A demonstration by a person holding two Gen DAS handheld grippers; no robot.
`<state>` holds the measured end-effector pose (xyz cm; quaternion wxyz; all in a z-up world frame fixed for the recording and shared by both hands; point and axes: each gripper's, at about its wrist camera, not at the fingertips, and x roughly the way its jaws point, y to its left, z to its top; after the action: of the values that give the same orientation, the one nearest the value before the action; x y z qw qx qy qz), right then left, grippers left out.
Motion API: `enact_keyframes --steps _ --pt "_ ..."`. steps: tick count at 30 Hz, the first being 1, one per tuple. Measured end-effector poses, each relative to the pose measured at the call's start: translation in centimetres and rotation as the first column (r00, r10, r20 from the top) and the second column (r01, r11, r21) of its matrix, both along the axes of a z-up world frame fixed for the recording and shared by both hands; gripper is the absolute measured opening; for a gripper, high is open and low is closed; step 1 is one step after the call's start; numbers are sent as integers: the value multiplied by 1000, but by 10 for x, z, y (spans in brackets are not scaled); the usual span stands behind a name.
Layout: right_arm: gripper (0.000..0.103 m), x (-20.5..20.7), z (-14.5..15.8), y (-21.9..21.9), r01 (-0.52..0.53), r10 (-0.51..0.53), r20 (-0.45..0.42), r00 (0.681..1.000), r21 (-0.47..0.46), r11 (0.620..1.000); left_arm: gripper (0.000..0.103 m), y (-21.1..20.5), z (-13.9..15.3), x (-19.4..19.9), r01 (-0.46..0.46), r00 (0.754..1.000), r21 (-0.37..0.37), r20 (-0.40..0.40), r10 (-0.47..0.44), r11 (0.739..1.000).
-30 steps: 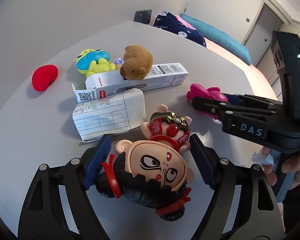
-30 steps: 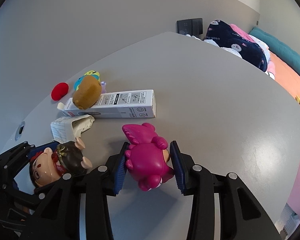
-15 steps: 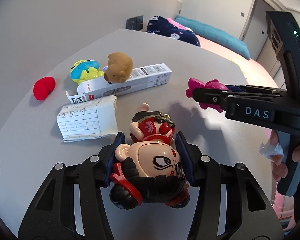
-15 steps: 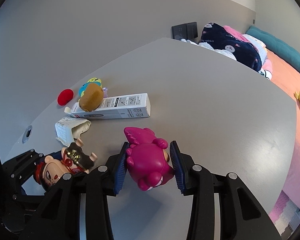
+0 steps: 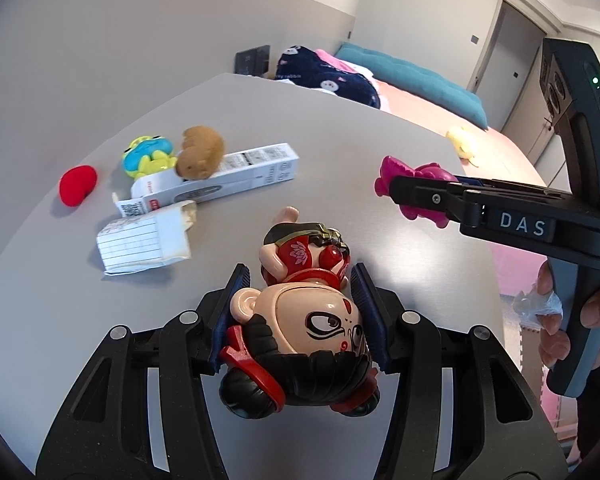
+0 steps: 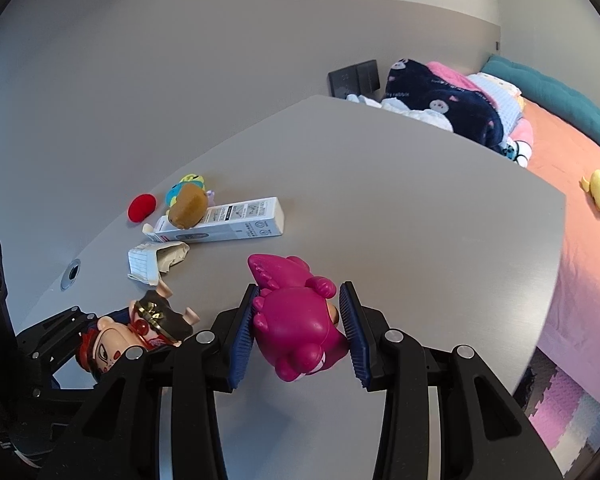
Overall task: Collect trash
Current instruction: 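Carry the doll and pink plush with both tools over the trash bag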
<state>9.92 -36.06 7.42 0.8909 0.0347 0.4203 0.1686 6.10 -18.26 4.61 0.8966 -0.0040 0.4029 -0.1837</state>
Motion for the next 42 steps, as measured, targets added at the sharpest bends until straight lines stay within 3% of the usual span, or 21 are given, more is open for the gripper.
enact_keyframes --steps 12,23,42 --pt "42 -21 15 -55 68 -69 31 997 33 997 52 -61 14 -6 82 996 34 28 -83 996" --pt "42 -44 18 -133 185 -187 40 982 49 982 52 -149 14 -14 236 971 62 11 -237 970" --pt "43 -99 -1 -268 417 -418 6 908 57 907 52 -281 -6 -22 400 917 95 -35 -398 912"
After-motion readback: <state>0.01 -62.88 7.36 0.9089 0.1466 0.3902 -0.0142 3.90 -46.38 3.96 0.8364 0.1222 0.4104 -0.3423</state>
